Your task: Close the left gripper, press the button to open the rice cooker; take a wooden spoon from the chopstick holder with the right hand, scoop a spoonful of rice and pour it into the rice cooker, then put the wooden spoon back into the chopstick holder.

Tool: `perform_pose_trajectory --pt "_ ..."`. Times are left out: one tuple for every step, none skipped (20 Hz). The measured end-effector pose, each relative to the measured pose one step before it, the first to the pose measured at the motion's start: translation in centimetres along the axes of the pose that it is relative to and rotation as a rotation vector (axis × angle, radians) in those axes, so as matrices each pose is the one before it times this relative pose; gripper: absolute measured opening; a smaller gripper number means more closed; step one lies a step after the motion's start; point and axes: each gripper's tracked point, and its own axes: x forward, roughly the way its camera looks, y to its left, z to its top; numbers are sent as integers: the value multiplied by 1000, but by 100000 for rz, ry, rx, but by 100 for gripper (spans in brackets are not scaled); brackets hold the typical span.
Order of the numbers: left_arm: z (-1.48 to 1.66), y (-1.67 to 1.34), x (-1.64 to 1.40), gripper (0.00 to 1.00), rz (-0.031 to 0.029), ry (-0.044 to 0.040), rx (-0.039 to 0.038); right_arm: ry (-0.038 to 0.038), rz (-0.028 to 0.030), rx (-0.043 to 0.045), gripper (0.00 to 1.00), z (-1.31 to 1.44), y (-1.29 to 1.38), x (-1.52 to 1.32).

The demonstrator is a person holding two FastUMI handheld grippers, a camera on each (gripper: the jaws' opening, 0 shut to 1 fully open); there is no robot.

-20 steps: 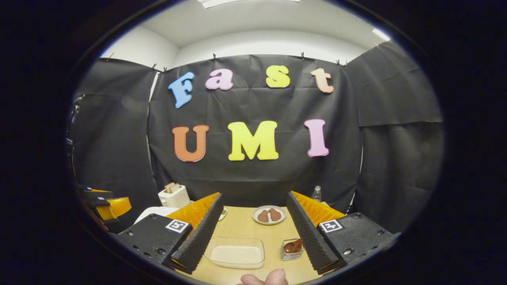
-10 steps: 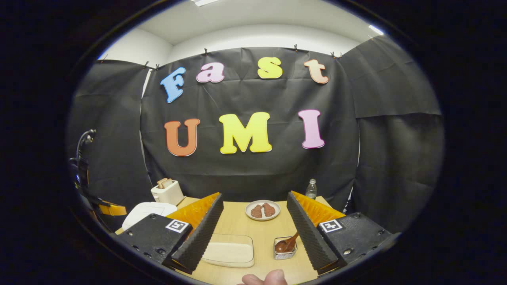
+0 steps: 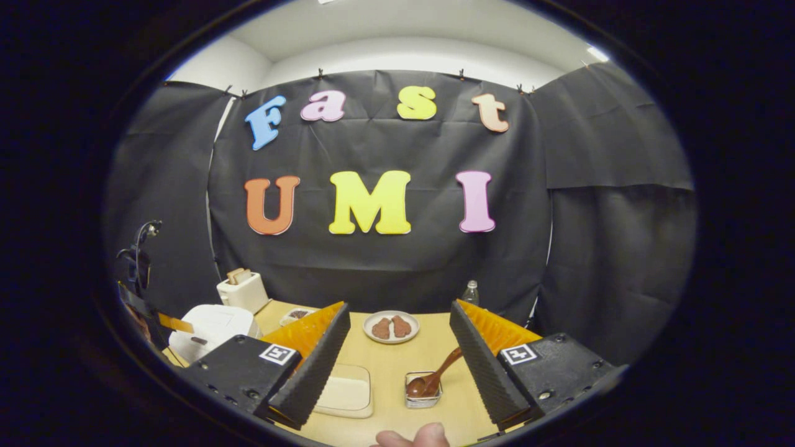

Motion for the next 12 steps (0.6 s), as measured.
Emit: perform_pose_trajectory --pt "4 202 318 0 476 168 167 996 744 650 100 -200 23 201" --pt "10 91 435 0 282 471 117 682 147 764 100 -188 -202 269" --pt "-156 298 305 0 598 969 -89 706 -197 479 100 -49 -173 340" --pt "-110 120 296 0 86 848 -450 530 -103 548 100 -134 -135 227" --pt "-276 94 182 0 -60 1074 -343 532 -451 476 100 -16 -92 286" --pt "-447 74 274 0 21 1400 77 1029 -801 800 100 -155 -150 321" --pt "-331 155 220 0 -111 1116 191 822 -452 1053 100 -75 -150 235" --pt "-288 -1 107 0 -63 1259 55 8 859 1752 100 64 136 154" --pt "-509 -10 62 0 -150 1951 -290 -157 198 1539 100 151 80 168" --pt "82 68 44 0 -305 -771 -215 56 -856 718 100 -81 -294 218" --pt "-404 -15 227 0 -573 1801 -854 -213 -263 126 100 21 -36 -63" --pt "-878 194 -107 0 129 3834 -2188 -189 -279 33 100 104 161 110"
